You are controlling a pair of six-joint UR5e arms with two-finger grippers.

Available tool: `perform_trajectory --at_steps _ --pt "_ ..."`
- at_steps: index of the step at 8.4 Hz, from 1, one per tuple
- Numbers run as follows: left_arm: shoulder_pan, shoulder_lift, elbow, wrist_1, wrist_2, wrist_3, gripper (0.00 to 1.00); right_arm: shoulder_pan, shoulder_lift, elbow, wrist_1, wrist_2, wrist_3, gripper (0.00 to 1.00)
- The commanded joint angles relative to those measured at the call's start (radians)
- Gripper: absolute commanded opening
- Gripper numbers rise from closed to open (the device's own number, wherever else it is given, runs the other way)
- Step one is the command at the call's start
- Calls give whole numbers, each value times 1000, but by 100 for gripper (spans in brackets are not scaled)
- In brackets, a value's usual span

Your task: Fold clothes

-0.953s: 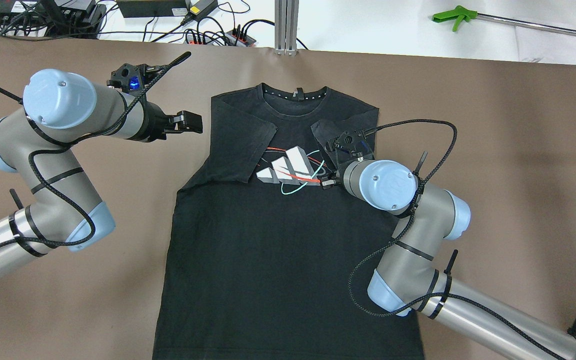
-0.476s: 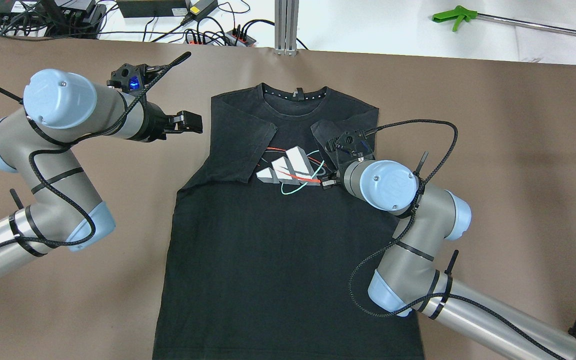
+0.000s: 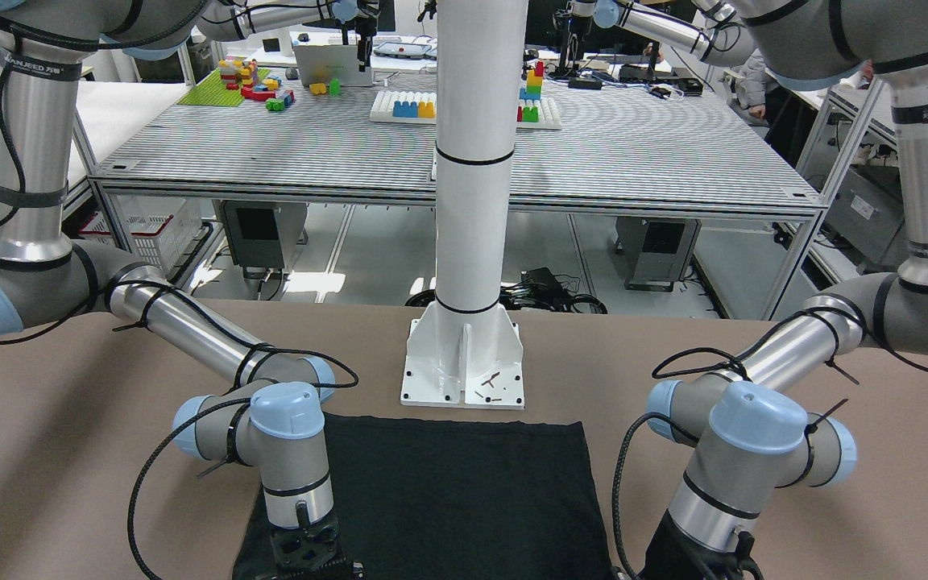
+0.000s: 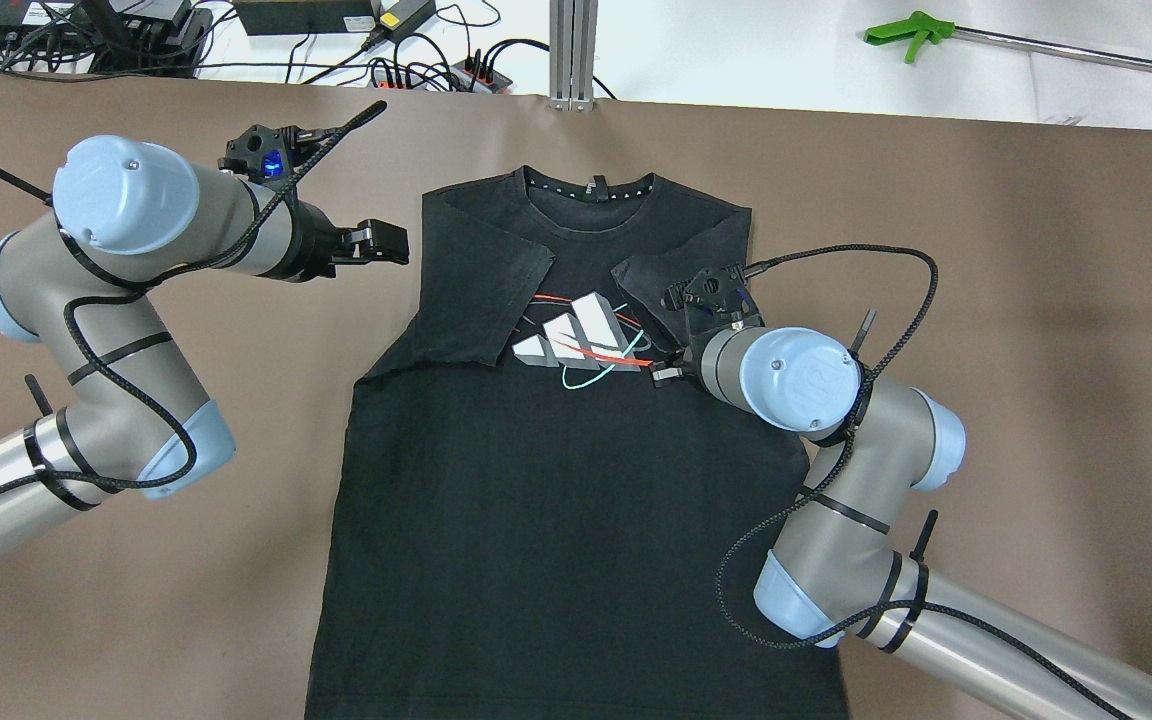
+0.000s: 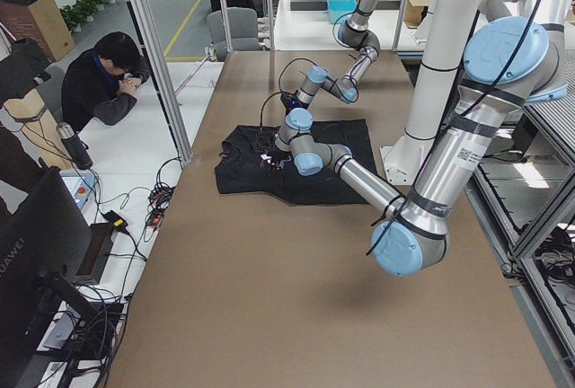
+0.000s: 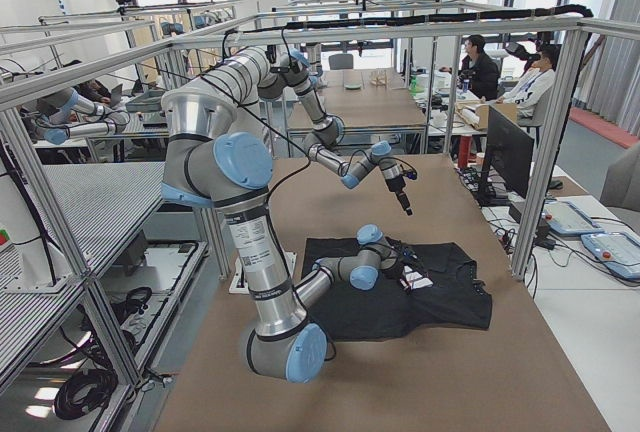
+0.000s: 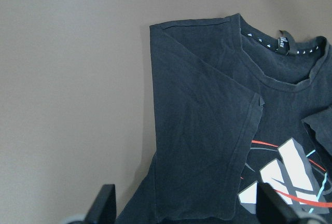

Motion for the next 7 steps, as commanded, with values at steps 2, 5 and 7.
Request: perform_trajectory --at_steps 2,5,7 --pt "-3 0 -3 -2 -3 0 94 37 5 5 -18 46 -4 95" --pt "-9 55 -90 -3 -30 2 95 138 -39 64 -28 276 7 95" --pt "-9 163 -193 -8 -82 -15 94 192 -205 200 -29 408 10 94"
